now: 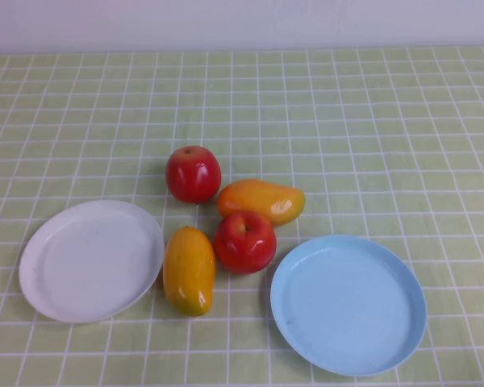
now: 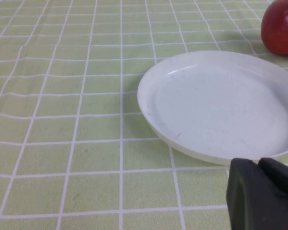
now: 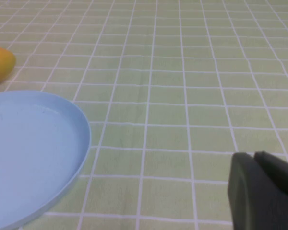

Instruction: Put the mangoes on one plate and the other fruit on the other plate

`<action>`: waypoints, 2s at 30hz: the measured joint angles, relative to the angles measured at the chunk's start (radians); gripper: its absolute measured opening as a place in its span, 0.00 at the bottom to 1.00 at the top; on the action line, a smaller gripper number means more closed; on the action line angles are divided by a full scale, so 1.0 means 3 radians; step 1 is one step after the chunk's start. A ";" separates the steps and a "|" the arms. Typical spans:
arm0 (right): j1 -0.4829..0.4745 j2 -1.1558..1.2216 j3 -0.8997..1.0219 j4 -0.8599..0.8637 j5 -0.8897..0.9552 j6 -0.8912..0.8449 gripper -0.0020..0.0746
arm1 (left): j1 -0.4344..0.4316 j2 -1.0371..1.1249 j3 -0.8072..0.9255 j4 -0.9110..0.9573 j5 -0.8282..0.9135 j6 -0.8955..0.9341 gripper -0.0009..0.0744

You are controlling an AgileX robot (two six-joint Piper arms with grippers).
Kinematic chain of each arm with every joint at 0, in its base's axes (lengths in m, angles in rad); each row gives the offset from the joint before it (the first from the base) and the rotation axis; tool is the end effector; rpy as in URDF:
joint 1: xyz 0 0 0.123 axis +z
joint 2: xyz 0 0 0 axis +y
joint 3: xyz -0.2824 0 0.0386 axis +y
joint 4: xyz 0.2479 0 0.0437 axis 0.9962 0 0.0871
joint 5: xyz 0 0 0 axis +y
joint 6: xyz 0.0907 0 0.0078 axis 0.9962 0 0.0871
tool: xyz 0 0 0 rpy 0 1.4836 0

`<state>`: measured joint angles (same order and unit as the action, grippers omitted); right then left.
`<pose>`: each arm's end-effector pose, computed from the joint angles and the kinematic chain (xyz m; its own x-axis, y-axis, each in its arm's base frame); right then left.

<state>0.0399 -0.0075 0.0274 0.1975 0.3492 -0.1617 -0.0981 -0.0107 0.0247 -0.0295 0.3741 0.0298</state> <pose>0.0531 0.0083 0.1734 -0.2744 0.0132 -0.9615 -0.0977 0.9943 0.0415 0.0522 -0.0061 0.1717 -0.2946 0.0313 -0.9551 0.1089 0.9941 -0.0010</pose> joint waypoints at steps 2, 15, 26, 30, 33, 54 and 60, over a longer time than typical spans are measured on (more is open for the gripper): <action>0.0000 0.0000 0.0000 0.0000 0.0000 0.0000 0.01 | 0.0000 0.0000 0.0000 0.0000 0.0000 0.0000 0.01; 0.0000 0.0000 0.0000 0.0000 0.0000 0.0000 0.01 | 0.0000 0.0000 0.0000 0.0000 0.0000 0.0000 0.01; 0.0000 0.0000 0.0000 0.0000 0.0000 0.0000 0.01 | 0.0000 0.0000 0.0000 -0.0074 -0.0208 -0.0007 0.01; 0.0000 0.0000 0.0000 0.0000 0.0000 0.0000 0.01 | 0.0000 0.0000 0.0000 -0.0462 -0.0567 -0.0099 0.01; 0.0000 0.0000 0.0000 0.0000 0.0000 0.0000 0.01 | 0.0000 0.0000 0.0000 -0.0688 -0.0802 -0.0242 0.01; 0.0000 0.0000 0.0000 0.0000 0.0000 0.0000 0.01 | 0.0000 0.0635 -0.0799 -0.0881 -0.0191 -0.0587 0.01; 0.0000 0.0000 0.0000 0.0000 0.0000 0.0000 0.01 | 0.0000 0.1559 -0.1548 -0.0881 0.0551 -0.0066 0.01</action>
<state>0.0399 -0.0075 0.0274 0.1975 0.3492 -0.1617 -0.0981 0.4570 -0.4398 -0.2938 0.5395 0.0099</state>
